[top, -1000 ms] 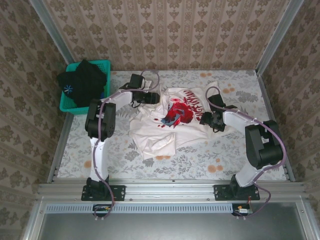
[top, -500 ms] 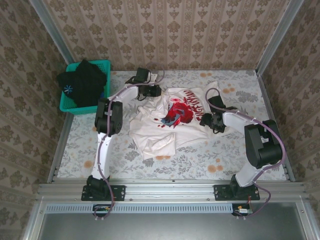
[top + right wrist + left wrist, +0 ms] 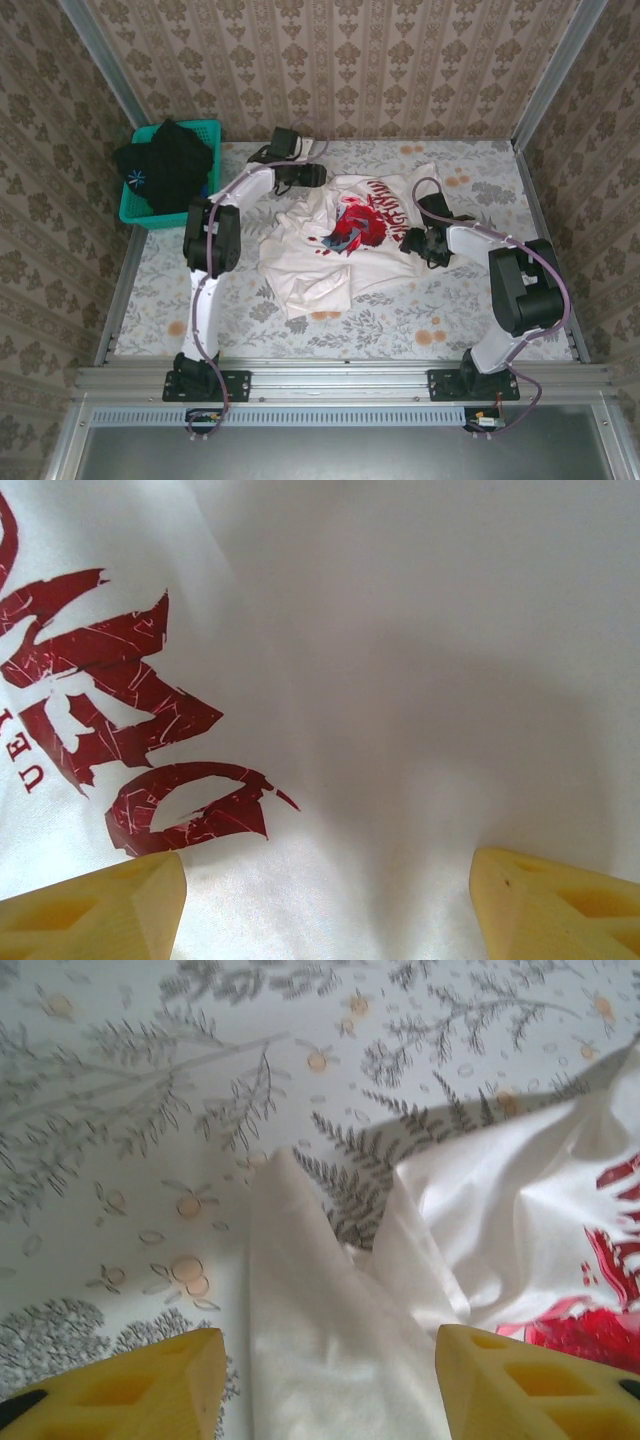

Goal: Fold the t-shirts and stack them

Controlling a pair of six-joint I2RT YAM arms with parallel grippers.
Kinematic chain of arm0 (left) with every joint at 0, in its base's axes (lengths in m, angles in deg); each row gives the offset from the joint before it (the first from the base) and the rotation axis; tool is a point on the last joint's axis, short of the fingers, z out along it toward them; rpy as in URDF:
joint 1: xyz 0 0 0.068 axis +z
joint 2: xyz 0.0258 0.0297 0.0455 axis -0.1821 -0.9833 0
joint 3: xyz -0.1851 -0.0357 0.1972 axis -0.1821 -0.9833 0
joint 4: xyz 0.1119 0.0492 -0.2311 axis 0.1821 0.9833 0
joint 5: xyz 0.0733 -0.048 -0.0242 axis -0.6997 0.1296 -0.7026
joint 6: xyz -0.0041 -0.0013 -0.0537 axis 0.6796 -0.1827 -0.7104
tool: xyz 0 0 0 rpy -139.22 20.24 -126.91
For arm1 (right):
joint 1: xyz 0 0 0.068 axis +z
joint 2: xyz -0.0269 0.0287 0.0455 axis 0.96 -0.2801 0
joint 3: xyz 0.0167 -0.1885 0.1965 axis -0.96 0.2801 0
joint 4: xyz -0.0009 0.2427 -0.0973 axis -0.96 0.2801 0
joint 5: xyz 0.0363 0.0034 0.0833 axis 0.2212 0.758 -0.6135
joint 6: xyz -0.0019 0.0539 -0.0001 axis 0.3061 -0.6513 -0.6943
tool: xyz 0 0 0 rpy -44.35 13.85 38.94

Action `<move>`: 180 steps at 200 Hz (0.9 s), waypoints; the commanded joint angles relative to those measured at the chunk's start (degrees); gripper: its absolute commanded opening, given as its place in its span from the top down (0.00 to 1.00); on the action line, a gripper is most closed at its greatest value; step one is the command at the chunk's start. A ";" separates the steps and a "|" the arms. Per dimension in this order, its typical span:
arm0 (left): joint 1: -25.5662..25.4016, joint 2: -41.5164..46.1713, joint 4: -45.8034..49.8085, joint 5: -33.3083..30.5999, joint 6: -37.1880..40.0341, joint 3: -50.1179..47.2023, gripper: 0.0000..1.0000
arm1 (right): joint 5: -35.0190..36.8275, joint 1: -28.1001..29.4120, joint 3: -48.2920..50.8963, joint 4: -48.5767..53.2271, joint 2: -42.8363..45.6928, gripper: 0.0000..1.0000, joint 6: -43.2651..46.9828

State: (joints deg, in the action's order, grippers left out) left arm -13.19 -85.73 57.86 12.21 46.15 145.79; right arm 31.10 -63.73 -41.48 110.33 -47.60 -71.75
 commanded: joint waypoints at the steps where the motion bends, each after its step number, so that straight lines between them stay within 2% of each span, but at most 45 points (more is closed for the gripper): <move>1: -1.00 -4.47 3.11 -5.60 -2.76 5.69 0.41 | -1.20 -0.28 0.58 -1.04 -1.03 0.23 1.12; 27: -1.62 -11.06 6.11 -9.24 -3.79 14.52 0.40 | -1.52 -0.25 0.61 -0.93 -0.86 0.23 1.26; 38: -1.67 -13.78 7.66 -9.33 -4.04 18.36 0.43 | -1.47 -0.24 0.70 -0.76 -0.58 0.23 1.39; 61: -1.90 -15.72 8.72 -9.88 -4.39 20.64 0.62 | -1.25 -0.40 1.05 -0.64 0.32 0.24 1.66; 78: -2.07 -15.18 8.74 -12.30 -3.82 20.03 0.65 | -1.35 -0.61 1.35 -0.67 0.99 0.24 1.69; 101: -2.07 -13.23 8.74 -14.75 -3.53 18.89 0.89 | -1.25 -0.77 1.53 -0.58 1.28 0.24 1.75; 125: -2.07 -8.76 8.51 -18.56 -1.87 16.37 0.98 | -1.19 -0.78 1.79 -0.65 0.82 0.24 1.15; 128: -3.50 -8.13 8.63 -19.31 -1.46 16.21 1.00 | -1.16 -0.79 1.87 -0.72 0.82 0.24 1.06; 162: -5.56 -0.75 10.57 -29.26 5.37 16.68 1.00 | -0.38 -0.43 2.37 0.18 0.18 0.24 0.71; 180: -6.20 2.14 7.09 -36.11 11.08 16.61 1.00 | -0.54 -0.36 3.18 -0.15 0.49 0.24 0.31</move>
State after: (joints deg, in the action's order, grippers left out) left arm -18.24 -91.89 67.61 -12.59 48.58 161.27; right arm 30.55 -64.15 -40.39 109.06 -47.62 -70.72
